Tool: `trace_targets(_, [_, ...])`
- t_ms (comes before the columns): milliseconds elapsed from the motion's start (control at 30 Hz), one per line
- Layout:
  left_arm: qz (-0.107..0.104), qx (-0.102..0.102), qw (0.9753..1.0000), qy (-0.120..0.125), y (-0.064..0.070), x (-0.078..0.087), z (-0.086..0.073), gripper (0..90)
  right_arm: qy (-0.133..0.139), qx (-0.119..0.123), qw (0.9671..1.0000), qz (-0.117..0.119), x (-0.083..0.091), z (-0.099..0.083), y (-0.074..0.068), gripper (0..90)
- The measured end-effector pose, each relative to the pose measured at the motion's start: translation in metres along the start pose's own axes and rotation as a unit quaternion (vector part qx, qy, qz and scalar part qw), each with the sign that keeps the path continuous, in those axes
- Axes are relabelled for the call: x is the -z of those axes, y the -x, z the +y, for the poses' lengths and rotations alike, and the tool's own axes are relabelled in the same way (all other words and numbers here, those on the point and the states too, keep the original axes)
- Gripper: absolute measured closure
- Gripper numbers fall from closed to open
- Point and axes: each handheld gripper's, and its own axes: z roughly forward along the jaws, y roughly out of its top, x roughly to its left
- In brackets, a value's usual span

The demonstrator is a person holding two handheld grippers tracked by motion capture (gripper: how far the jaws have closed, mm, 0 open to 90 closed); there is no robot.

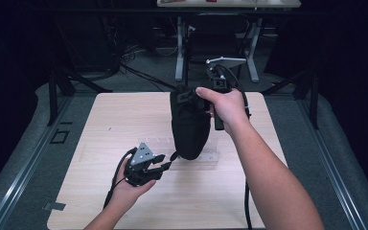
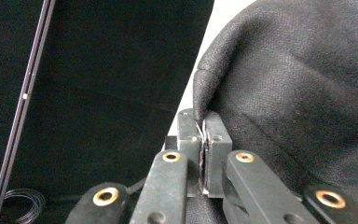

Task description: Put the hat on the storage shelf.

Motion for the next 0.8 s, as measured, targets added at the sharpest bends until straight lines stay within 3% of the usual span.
trace_targets(233, [0.002,0.004,1.0,-0.003,-0.002,-0.004,0.003,64.7,-0.004,0.003,1.0,0.001,-0.005,0.0,-0.002,88.2])
trace_targets(433, [0.009,-0.013,0.9998,-0.015,0.002,-0.008,0.007,72.4,-0.002,0.005,1.0,0.0,-0.004,0.0,-0.002,88.2])
trace_targets(800, [0.022,-0.023,0.9991,-0.028,0.006,-0.018,0.007,82.9,-0.002,0.006,1.0,0.007,-0.005,-0.001,0.0,87.6])
